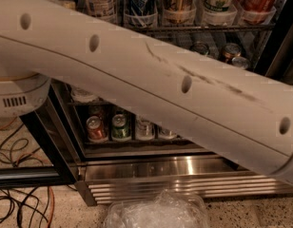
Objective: Pick redbull can from top shelf of fridge
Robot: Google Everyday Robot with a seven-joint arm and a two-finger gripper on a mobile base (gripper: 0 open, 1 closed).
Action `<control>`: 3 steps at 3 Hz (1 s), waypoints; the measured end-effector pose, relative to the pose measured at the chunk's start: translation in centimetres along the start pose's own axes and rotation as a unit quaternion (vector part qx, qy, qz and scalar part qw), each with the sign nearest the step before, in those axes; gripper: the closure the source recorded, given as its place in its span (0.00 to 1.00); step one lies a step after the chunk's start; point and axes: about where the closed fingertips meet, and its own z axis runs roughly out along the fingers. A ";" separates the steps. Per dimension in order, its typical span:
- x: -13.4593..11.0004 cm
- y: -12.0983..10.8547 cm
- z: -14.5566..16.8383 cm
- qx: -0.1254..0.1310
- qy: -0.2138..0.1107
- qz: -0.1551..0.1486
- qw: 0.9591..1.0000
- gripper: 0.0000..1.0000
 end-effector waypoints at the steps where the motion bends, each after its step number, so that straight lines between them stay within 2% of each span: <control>1: 0.1 -0.2 1.4 0.000 0.000 -0.002 1.000 0.40; 3: -0.4 -0.8 3.7 0.007 -0.009 -0.011 1.000 0.40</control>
Offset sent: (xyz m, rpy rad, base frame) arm 0.0449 -0.0022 -0.0072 -0.0250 -0.0149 -0.0148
